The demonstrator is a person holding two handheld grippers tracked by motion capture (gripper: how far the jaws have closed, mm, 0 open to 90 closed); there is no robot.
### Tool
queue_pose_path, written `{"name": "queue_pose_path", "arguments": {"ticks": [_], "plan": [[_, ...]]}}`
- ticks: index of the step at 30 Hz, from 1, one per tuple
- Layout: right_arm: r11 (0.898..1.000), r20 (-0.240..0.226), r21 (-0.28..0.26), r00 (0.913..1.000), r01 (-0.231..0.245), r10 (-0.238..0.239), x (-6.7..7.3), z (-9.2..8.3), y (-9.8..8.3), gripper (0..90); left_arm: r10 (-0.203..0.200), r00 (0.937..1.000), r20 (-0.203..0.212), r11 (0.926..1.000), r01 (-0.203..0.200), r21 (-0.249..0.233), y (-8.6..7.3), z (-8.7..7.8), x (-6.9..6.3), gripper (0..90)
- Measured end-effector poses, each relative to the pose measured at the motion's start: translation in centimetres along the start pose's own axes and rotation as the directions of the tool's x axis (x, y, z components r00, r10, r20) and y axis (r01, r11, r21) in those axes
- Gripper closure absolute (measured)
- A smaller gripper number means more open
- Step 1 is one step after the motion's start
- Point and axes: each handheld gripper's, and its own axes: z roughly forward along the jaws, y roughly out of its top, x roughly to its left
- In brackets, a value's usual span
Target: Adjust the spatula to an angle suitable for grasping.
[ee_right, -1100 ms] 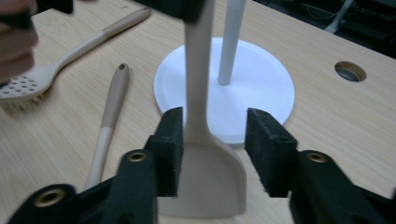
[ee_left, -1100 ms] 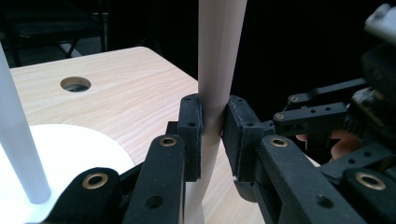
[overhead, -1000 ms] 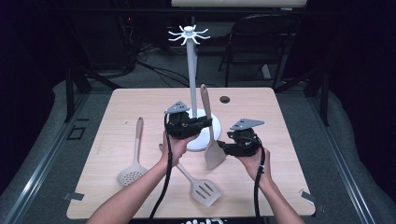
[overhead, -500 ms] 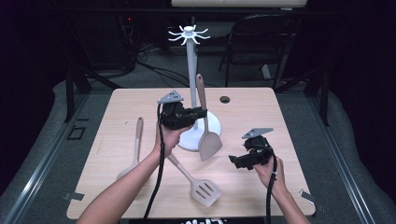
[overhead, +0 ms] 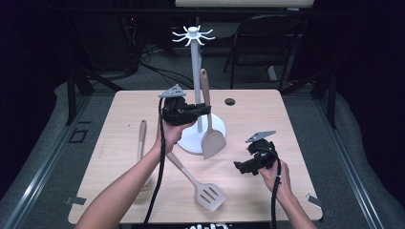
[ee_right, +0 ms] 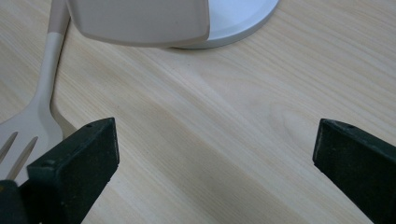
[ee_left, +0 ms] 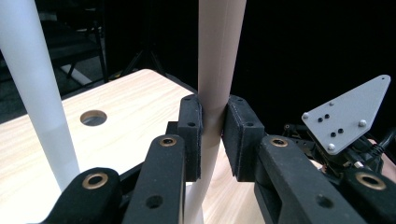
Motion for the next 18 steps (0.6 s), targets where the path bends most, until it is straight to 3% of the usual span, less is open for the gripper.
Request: {"name": "queue_pose_path", "arguments": {"ticks": [18], "plan": [[1.000, 0.006, 0.001, 1.0000, 0.000, 0.000, -0.3, -0.2, 0.2, 0.6, 0.046, 0.9989, 0.003, 0.9989, -0.046, -0.002, 3.1, -0.4, 0.7, 77.7]]}}
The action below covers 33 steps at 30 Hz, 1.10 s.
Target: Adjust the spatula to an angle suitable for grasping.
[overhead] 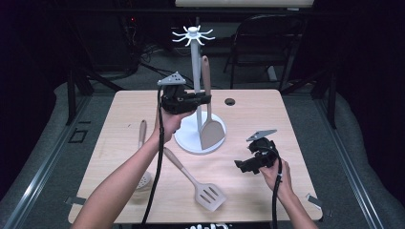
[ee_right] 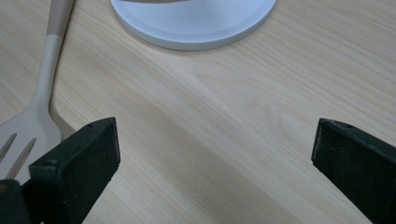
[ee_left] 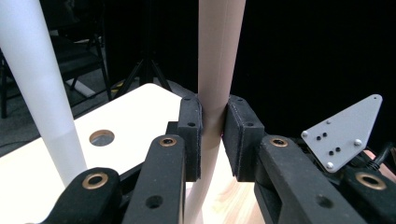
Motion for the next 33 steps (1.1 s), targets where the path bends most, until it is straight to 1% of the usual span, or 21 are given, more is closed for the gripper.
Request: {"name": "queue_pose_path", "arguments": {"ticks": [3, 5, 6, 9, 12, 18, 19, 22, 33], "plan": [[1.000, 0.001, 0.000, 1.0000, 0.002, -0.002, 0.0, -0.1, 0.0, 0.7, 0.004, 1.0000, -0.002, 1.0000, -0.004, -0.001, 0.5, 0.0, 0.1, 77.7], [1.000, 0.002, -0.002, 1.0000, 0.004, -0.004, -0.1, -0.1, 0.0, 0.7, 0.015, 0.9999, 0.001, 0.9999, -0.015, 0.002, 1.1, 0.0, 0.0, 77.7], [1.000, 0.002, -0.003, 1.0000, 0.003, -0.003, -0.1, 0.0, 0.0, 0.7, 0.015, 0.9999, 0.001, 0.9999, -0.015, 0.002, 1.1, 0.0, 0.0, 77.6], [1.000, 0.001, -0.003, 1.0000, 0.004, -0.004, 0.0, 0.0, 0.0, 0.8, 0.033, 0.9994, 0.005, 0.9994, -0.033, 0.006, 1.7, 0.1, -0.2, 77.7], [1.000, -0.003, -0.001, 1.0000, 0.007, -0.007, 0.0, -0.1, 0.0, 0.9, 0.036, 0.9993, 0.013, 0.9994, -0.036, 0.003, 2.1, 0.1, -0.3, 77.7], [1.000, -0.001, -0.002, 1.0000, 0.009, -0.009, 0.0, -0.1, 0.1, 0.9, 0.028, 0.9995, 0.014, 0.9996, -0.028, -0.005, 2.8, 0.0, 0.0, 77.7], [1.000, -0.001, -0.002, 1.0000, 0.009, -0.009, 0.0, -0.1, 0.1, 0.9, 0.029, 0.9995, 0.011, 0.9996, -0.029, 0.002, 2.8, 0.0, 0.0, 77.7], [1.000, -0.001, 0.000, 0.9999, 0.010, -0.010, 0.0, -0.1, 0.1, 0.9, 0.022, 0.9997, 0.009, 0.9997, -0.022, -0.006, 3.0, -0.1, 0.3, 77.7], [1.000, -0.002, 0.003, 0.9999, 0.013, -0.013, 0.0, -0.1, 0.1, 1.2, 0.004, 0.9999, -0.009, 1.0000, -0.004, -0.004, 3.1, -0.3, 1.1, 77.6]]}}
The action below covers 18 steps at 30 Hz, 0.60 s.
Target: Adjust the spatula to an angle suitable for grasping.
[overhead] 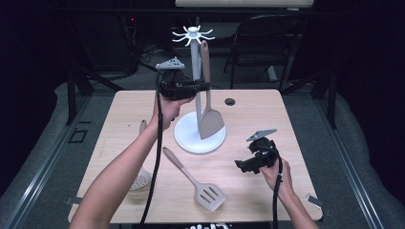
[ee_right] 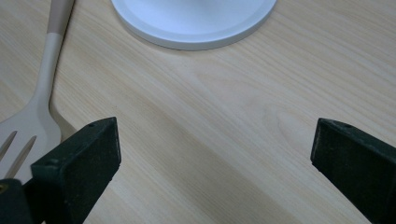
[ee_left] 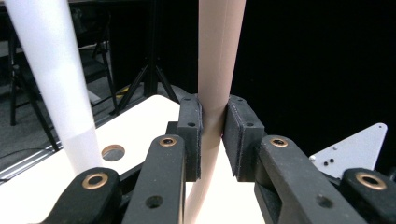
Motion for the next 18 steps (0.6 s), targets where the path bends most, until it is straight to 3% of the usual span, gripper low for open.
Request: {"name": "queue_pose_path", "arguments": {"ticks": [18], "plan": [[1.000, 0.003, 0.007, 1.0000, 0.005, -0.005, 0.01, -0.02, 0.02, 1.6, 0.007, 0.9991, -0.042, 0.9999, -0.006, 0.014, -0.21, 0.41, 0.98, 77.6]]}}
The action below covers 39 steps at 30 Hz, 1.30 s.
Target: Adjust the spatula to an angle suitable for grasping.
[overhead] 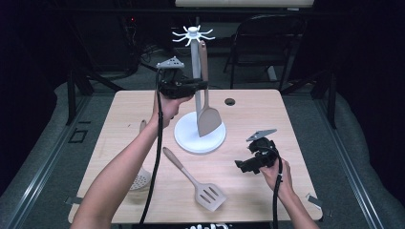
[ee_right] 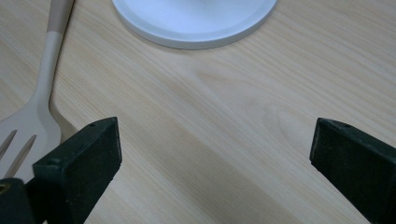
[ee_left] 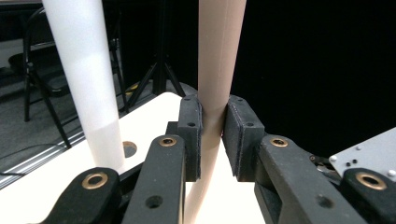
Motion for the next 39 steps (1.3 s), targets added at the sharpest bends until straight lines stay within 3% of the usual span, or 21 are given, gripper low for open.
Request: {"name": "queue_pose_path", "arguments": {"ticks": [7, 15, 20, 23, 27, 29, 31, 33, 35, 39], "plan": [[1.000, -0.005, -0.004, 1.0000, -0.005, 0.004, 0.0, 0.1, 0.0, 1.6, 0.036, 0.9988, -0.034, 0.9993, -0.036, 0.007, 0.0, 0.1, 0.0, 77.5], [1.000, -0.005, -0.003, 1.0000, -0.004, 0.004, 0.0, 0.1, 0.0, 1.7, 0.091, 0.9904, -0.104, 0.9958, -0.090, 0.014, 0.0, 0.0, -0.1, 76.7], [1.000, 0.001, 0.003, 1.0000, 0.000, 0.000, 0.0, 0.1, 0.0, 1.8, 0.084, 0.9910, -0.104, 0.9965, -0.084, 0.003, 0.0, -0.2, -0.1, 74.5], [1.000, 0.000, 0.003, 1.0000, 0.001, -0.001, 0.0, 0.1, 0.0, 1.8, 0.076, 0.9918, -0.102, 0.9971, -0.076, 0.004, 0.1, -0.6, -0.1, 67.7], [1.000, 0.002, 0.003, 1.0000, 0.000, 0.000, -0.1, 0.1, 0.0, 1.9, 0.072, 0.9902, -0.120, 0.9974, -0.070, 0.015, 0.1, -1.1, -0.2, 53.9], [1.000, 0.001, 0.004, 1.0000, 0.002, -0.002, 0.0, 0.1, 0.0, 2.0, 0.075, 0.9888, -0.128, 0.9971, -0.073, 0.023, 0.1, -1.4, -0.2, 42.5], [1.000, 0.001, 0.004, 1.0000, 0.003, -0.003, 0.0, 0.1, 0.0, 2.1, 0.076, 0.9878, -0.136, 0.9970, -0.074, 0.024, 0.1, -1.7, -0.2, 40.3], [1.000, 0.013, 0.024, 0.9997, 0.019, -0.019, -0.1, 0.0, 0.1, 2.2, 0.074, 0.9886, -0.131, 0.9970, -0.071, 0.030, 0.2, -2.0, -0.1, 33.4], [1.000, 0.001, 0.008, 1.0000, 0.004, -0.004, -0.1, 0.1, 0.0, 2.3, 0.070, 0.9893, -0.128, 0.9972, -0.066, 0.035, 0.3, -2.3, -0.1, 24.5], [1.000, 0.002, 0.015, 1.0000, 0.003, -0.003, -0.2, 0.1, -0.1, 2.6, 0.075, 0.9880, -0.135, 0.9969, -0.071, 0.034, 0.7, -3.2, -0.2, 17.4]]}}
